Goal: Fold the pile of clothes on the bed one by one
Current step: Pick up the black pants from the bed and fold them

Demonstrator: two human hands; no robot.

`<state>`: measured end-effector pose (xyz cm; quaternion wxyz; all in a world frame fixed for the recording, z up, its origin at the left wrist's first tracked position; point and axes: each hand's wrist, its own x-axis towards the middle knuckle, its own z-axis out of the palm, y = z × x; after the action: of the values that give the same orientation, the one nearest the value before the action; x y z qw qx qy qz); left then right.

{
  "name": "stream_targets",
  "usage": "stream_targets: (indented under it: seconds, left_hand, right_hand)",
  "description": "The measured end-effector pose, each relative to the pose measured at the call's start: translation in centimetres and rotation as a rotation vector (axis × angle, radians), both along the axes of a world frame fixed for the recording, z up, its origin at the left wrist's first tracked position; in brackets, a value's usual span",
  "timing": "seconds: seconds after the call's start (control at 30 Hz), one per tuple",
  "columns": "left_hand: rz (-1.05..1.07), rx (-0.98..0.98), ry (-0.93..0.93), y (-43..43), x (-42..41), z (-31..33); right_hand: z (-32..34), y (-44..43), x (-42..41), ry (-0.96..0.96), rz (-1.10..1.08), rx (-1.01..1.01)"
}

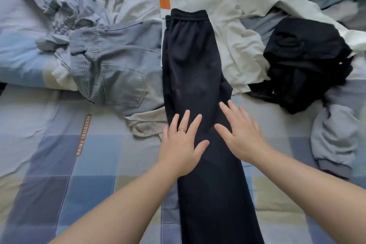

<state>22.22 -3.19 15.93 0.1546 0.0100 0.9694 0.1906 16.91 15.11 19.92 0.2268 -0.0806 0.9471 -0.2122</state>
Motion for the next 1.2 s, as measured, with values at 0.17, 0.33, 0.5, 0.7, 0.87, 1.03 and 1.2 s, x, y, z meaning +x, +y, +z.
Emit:
stream_targets:
  seconds: [0.17,0.33,0.5,0.7,0.87,1.03,1.2]
  left_hand:
    - [-0.024,-0.037,-0.126,5.0,10.4,-1.4]
    - [0.121,-0.04,-0.275,9.1,23.7,-4.2]
    - [0.286,0.014,-0.393,12.1,34.7,-7.2]
    - [0.832,0.375,-0.281,12.9,38.3,-12.3]
    - [1.075,0.457,-0.265,13.7,38.1,-13.9]
    - [1.034,0.484,-0.327,14.1,39.4,-13.8]
    - [1.014,0.404,-0.383,14.6,39.0,-13.5]
  right_hand:
    - [-2.5,6.2,10.2,-0.048,0.074,0.045]
    - [-6.6,12.4,20.9,-0.172,0.016,0.012]
    - [-11.6,17.1,28.7,-0.256,-0.04,-0.043]
    - [-16.2,19.2,32.6,-0.346,-0.174,-0.104]
    - [-18.2,19.0,33.0,-0.397,-0.264,-0.001]
    - [-17.8,20.1,33.9,-0.327,-0.358,-0.091]
    - [-18.0,21.9,34.7,-0.34,-0.37,-0.015]
